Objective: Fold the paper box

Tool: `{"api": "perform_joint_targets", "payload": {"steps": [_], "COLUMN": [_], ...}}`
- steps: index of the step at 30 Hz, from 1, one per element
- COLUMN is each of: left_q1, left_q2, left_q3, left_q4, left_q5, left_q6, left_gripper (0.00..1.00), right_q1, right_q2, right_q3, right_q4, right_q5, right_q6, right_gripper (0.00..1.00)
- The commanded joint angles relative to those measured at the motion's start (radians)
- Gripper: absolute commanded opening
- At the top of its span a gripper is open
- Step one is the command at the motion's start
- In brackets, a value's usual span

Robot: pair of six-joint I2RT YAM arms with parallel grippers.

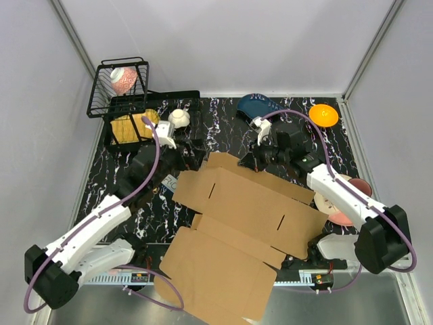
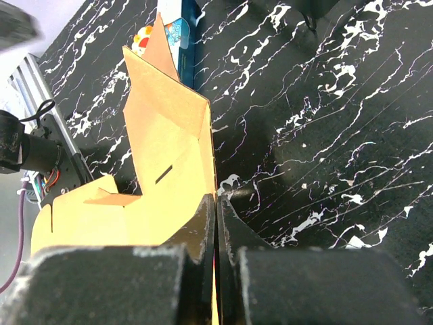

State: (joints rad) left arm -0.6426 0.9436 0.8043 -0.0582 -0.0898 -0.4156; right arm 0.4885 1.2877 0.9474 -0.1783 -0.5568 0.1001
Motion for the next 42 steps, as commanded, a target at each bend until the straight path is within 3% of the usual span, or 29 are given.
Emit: {"api": "perform_joint_targets", "payload": {"steps": [1, 6, 10, 16, 21, 22, 25, 26, 28, 35, 37, 42], "left_q1": [0.105, 0.282, 0.418, 0.445, 0.445, 0.445, 0.445, 0.445, 0.445, 0.393, 0.331, 0.105], "left_q2": [-0.066, -0.083, -0.026, 0.096, 0.164, 0.169, 0.156, 0.152, 0.136, 0.081, 0.054, -0.011], "left_q3": [-0.163, -0.261, -0.249, -0.2, -0.197, -0.201, -0.22, -0.227, -0.234, -0.255, -0.251, -0.243], "left_q4": [-0.004, 0.078, 0.141, 0.231, 0.239, 0.238, 0.229, 0.222, 0.21, 0.207, 0.193, 0.176], "left_q5": [0.056, 0.331, 0.528, 0.729, 0.814, 0.82, 0.819, 0.811, 0.805, 0.747, 0.701, 0.411], "left_q6": [-0.041, -0.133, -0.173, -0.184, -0.174, -0.172, -0.163, -0.157, -0.15, -0.138, -0.123, -0.075], "left_gripper": [0.99, 0.99, 0.99, 0.99, 0.88, 0.85, 0.63, 0.51, 0.4, 0.23, 0.17, 0.09], "right_q1": [0.001, 0.001, 0.001, 0.001, -0.001, 0.001, 0.001, 0.001, 0.002, 0.001, 0.004, 0.039], "right_q2": [-0.05, -0.062, -0.054, -0.054, -0.067, -0.067, -0.061, -0.06, -0.054, -0.034, -0.033, -0.025], "right_q3": [-0.012, -0.039, -0.039, -0.05, -0.052, -0.05, -0.048, -0.048, -0.05, -0.027, -0.006, 0.045], "right_q4": [0.008, 0.048, 0.057, 0.088, 0.092, 0.094, 0.096, 0.099, 0.102, 0.097, 0.077, -0.001], "right_q5": [0.025, -0.012, -0.04, -0.063, -0.065, -0.066, -0.068, -0.068, -0.068, -0.063, -0.042, 0.093], "right_q6": [-0.014, 0.009, 0.015, 0.027, 0.029, 0.029, 0.027, 0.029, 0.03, 0.032, 0.029, -0.025], "right_gripper": [0.0, 0.0, 0.0, 0.0, 0.0, 0.0, 0.0, 0.0, 0.0, 0.0, 0.0, 0.0]}}
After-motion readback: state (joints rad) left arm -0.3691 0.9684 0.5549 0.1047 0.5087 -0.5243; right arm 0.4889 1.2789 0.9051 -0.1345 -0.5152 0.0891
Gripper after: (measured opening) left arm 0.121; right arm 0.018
